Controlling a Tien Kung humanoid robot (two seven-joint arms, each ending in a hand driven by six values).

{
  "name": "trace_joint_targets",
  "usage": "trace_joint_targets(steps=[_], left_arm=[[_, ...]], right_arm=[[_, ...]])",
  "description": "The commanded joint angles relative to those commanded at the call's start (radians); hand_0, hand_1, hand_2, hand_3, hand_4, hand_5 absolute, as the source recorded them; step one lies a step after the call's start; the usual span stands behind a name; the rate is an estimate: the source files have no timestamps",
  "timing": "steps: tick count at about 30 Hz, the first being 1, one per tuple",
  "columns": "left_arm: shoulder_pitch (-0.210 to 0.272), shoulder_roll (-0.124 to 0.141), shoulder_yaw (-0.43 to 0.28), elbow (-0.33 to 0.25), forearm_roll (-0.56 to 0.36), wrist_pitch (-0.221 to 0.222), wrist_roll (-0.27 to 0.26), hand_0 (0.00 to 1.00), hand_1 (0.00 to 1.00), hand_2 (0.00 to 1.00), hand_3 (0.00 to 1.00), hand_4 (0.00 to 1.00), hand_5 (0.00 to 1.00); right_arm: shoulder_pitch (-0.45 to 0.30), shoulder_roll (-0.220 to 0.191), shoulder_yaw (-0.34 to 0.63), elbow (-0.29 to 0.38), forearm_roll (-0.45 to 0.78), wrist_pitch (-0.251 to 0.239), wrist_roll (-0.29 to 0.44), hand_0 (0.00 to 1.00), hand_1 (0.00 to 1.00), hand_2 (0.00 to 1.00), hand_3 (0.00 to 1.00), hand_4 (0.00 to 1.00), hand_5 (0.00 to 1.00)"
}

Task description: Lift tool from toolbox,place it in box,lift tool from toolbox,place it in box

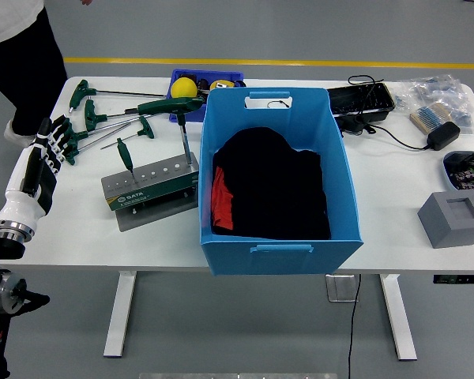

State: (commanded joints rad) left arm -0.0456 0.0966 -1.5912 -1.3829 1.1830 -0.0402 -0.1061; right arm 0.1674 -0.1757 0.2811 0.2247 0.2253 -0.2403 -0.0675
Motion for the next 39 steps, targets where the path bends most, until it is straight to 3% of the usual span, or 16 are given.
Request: trace_joint_targets(steps=[5, 6, 23, 24, 29, 30, 32, 35, 37, 39], left_arm=[[-0.002, 0.001, 0.003, -0.001, 0.01, -0.001, -0.009, 0.959, 0.998, 0.998, 0.958, 0.95, 0.998], [-0.002, 0.0, 0.003, -0.001, 0.011, -0.001, -0.011, 0.959, 0.998, 0.998, 0.96, 0.998, 0.918], [-0.005, 0.006, 0.006, -0.008, 0.02, 0.015, -0.057, 0.959, 0.998, 0.998, 0.961, 0.998, 0.896], [-0.007, 0.008, 0.008, -0.009, 0.028, 0.013, -0.065, 0.958, 0.998, 0.998, 0.963, 0.998, 0.83], [-0.036, 0.034, 0.028, -0.027, 0.129, 0.025, -0.074, 0.958, 0.998, 0.998, 0.963, 0.998, 0.83], [-0.046, 0.04, 0.032, -0.034, 0.163, 0.03, -0.072, 0.973, 0.998, 0.998, 0.992, 0.998, 0.743], [-0.063, 0.048, 0.036, -0.048, 0.228, 0.038, -0.06, 0.973, 0.998, 0.998, 0.992, 0.998, 0.743], [-0.105, 0.062, 0.054, -0.095, 0.354, 0.049, -0.008, 0.973, 0.998, 0.998, 0.992, 0.998, 0.743], [-0.129, 0.069, 0.073, -0.119, 0.439, 0.056, 0.018, 0.99, 0.998, 0.998, 0.998, 0.998, 0.688], [-0.177, 0.085, 0.124, -0.152, 0.523, 0.059, 0.078, 0.99, 0.998, 0.998, 0.998, 0.998, 0.688]], right_arm=[[0.003, 0.0, -0.005, 0.0, 0.011, 0.0, 0.003, 0.639, 0.618, 0.7, 0.55, 0.778, 0.673], [0.003, 0.0, -0.007, 0.0, 0.015, 0.0, 0.004, 0.639, 0.616, 0.701, 0.55, 0.777, 0.671], [0.001, 0.0, -0.003, -0.002, 0.013, 0.003, 0.002, 0.639, 0.616, 0.7, 0.55, 0.777, 0.669], [0.001, 0.0, -0.002, -0.002, 0.011, 0.003, 0.001, 0.639, 0.618, 0.7, 0.55, 0.778, 0.67], [0.0, 0.0, 0.002, -0.003, 0.007, 0.003, -0.001, 0.639, 0.618, 0.7, 0.55, 0.778, 0.67], [0.001, 0.0, 0.003, -0.004, 0.006, 0.003, -0.001, 0.639, 0.617, 0.7, 0.55, 0.779, 0.67], [0.001, 0.0, 0.005, -0.004, 0.004, 0.003, -0.001, 0.639, 0.617, 0.7, 0.55, 0.779, 0.67], [0.0, -0.001, 0.006, -0.004, 0.003, 0.003, -0.002, 0.639, 0.617, 0.7, 0.55, 0.779, 0.67], [0.0, -0.002, 0.005, -0.005, 0.004, 0.004, -0.002, 0.639, 0.617, 0.7, 0.55, 0.779, 0.671], [0.0, -0.002, 0.007, -0.005, 0.003, 0.004, -0.002, 0.639, 0.617, 0.7, 0.55, 0.779, 0.671]])
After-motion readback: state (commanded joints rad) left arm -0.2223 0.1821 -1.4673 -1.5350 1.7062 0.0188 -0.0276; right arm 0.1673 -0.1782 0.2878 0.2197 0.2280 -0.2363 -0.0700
